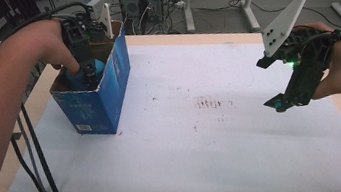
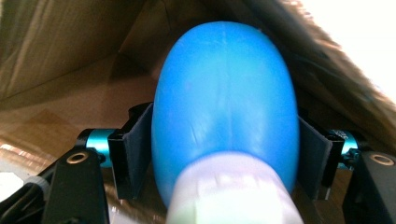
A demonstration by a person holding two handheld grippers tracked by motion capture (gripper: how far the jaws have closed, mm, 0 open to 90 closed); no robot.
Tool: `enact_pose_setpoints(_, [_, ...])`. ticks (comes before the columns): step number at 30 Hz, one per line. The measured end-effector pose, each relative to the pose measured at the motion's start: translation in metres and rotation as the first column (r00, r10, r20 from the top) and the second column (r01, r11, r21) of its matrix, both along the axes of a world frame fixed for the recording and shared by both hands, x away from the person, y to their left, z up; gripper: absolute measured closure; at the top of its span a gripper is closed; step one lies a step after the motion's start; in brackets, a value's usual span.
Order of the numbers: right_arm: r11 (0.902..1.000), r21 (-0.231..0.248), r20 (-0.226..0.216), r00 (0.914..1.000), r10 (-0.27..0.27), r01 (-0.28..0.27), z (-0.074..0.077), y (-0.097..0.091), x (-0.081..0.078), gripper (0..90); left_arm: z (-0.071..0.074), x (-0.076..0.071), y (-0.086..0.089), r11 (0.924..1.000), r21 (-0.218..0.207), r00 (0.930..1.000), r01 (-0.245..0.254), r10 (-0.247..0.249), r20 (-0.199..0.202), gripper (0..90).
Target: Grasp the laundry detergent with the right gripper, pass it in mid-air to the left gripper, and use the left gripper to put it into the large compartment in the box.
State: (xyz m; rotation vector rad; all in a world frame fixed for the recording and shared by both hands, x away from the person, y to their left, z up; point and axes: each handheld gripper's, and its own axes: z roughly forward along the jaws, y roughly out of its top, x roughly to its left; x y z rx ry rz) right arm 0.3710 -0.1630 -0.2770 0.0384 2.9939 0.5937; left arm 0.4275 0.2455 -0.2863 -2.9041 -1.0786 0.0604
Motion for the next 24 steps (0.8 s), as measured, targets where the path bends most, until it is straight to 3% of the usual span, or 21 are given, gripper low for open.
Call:
enact_pose_setpoints(10, [0.9999, 0.01, 0.001, 1.0, -0.007, 0.007, 0.0, -0.003, -0.001, 0.8, 0.023, -0.005, 0.0, 1.0, -0.002, 0.9995, 0.004, -0.004, 0.03, 22.9])
enact_pose_setpoints(19, [0.9998, 0.004, -0.005, 0.9998, -0.019, 0.019, 0.002, -0.012, 0.003, 0.8, 0.066, -0.01, -0.006, 0.9999, -0.01, 0.9979, 0.013, -0.012, 0.064, 19.1])
enact_pose_setpoints(24, [0.9997, 0.006, -0.011, 0.9997, -0.024, 0.024, 0.008, -0.015, 0.009, 0.8, 0.09, -0.016, -0.021, 0.9973, -0.023, 0.9945, 0.07, -0.068, 0.08, 16.3])
